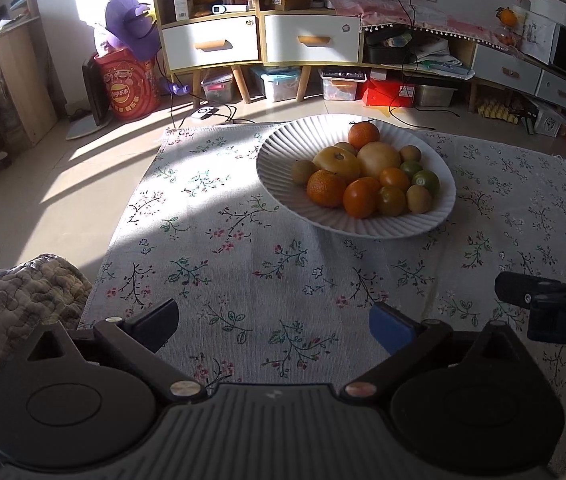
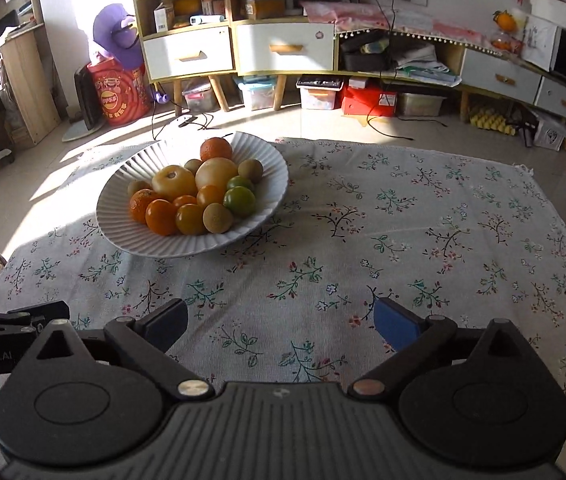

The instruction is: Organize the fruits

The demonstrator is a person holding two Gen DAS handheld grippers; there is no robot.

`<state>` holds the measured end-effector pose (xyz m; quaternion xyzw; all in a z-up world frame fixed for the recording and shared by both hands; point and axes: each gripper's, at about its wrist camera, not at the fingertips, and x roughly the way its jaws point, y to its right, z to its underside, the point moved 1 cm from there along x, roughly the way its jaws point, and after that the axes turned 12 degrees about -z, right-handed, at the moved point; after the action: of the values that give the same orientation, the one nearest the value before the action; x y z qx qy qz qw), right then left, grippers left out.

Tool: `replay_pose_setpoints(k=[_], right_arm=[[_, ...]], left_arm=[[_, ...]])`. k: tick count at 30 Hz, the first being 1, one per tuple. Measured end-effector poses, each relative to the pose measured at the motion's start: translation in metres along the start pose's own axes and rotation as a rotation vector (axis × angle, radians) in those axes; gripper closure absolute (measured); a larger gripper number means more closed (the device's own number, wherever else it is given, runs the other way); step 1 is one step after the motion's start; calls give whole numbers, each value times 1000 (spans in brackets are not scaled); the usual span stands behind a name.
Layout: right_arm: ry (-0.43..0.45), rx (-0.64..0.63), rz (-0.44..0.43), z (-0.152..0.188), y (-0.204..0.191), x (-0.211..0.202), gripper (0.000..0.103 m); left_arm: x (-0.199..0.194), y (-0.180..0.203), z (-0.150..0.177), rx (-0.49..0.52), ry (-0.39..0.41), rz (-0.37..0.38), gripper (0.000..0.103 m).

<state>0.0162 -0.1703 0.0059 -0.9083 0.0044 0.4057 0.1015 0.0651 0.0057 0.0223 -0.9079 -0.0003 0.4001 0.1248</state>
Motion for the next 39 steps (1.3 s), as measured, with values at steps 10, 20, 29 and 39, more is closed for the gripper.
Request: replay_pose_setpoints(k=[10, 20, 29, 39], right_arm=[[-1, -5, 16, 8, -6, -4, 1], [16, -9, 29, 11, -10, -8, 0], [11, -13, 25, 12, -12, -8, 0], [7, -14, 24, 12, -13, -9, 0]], left_arm=[[-7, 4, 7, -1, 2, -15, 10], [-9, 7, 9, -7, 3, -19, 10], [-9, 7, 8, -8, 1, -14, 10], [-9, 7, 9, -9, -7, -5, 10]])
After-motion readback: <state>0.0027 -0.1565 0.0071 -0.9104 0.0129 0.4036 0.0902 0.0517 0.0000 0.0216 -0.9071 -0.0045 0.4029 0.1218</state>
